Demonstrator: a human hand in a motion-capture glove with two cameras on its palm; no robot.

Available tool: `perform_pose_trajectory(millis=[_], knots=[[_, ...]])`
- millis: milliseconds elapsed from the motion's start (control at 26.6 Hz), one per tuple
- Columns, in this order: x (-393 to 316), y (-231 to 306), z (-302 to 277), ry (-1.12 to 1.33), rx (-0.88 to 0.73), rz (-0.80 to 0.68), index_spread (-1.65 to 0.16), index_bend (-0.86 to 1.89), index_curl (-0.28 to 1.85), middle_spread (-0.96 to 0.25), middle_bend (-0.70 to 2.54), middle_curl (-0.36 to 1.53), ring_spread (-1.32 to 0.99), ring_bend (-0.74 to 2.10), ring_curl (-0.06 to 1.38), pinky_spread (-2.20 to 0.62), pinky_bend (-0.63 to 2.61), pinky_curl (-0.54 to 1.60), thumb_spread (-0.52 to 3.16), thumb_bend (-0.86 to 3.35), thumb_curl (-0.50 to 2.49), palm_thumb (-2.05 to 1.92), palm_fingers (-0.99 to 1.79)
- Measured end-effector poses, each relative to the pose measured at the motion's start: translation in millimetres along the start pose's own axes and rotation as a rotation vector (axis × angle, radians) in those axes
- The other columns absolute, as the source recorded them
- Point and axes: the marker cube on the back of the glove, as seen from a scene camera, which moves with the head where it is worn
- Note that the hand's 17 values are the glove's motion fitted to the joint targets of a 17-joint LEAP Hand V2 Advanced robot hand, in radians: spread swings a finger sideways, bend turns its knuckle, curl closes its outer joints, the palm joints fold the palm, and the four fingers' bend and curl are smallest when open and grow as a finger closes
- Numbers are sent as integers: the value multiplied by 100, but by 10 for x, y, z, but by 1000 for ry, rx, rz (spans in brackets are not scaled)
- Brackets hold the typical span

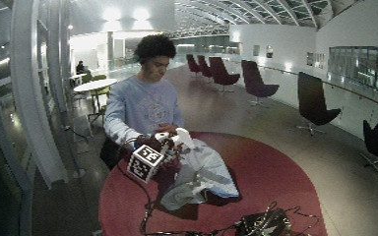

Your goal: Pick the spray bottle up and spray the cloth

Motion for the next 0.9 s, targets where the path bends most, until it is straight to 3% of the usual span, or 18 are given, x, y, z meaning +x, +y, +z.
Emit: perform_pose_trajectory(millis=[903], knots=[[13,25,34,-13,32,-12,-28,12,32,-6,30,47,-4,56,42,1,31,40,98,-2,53,75,113]])
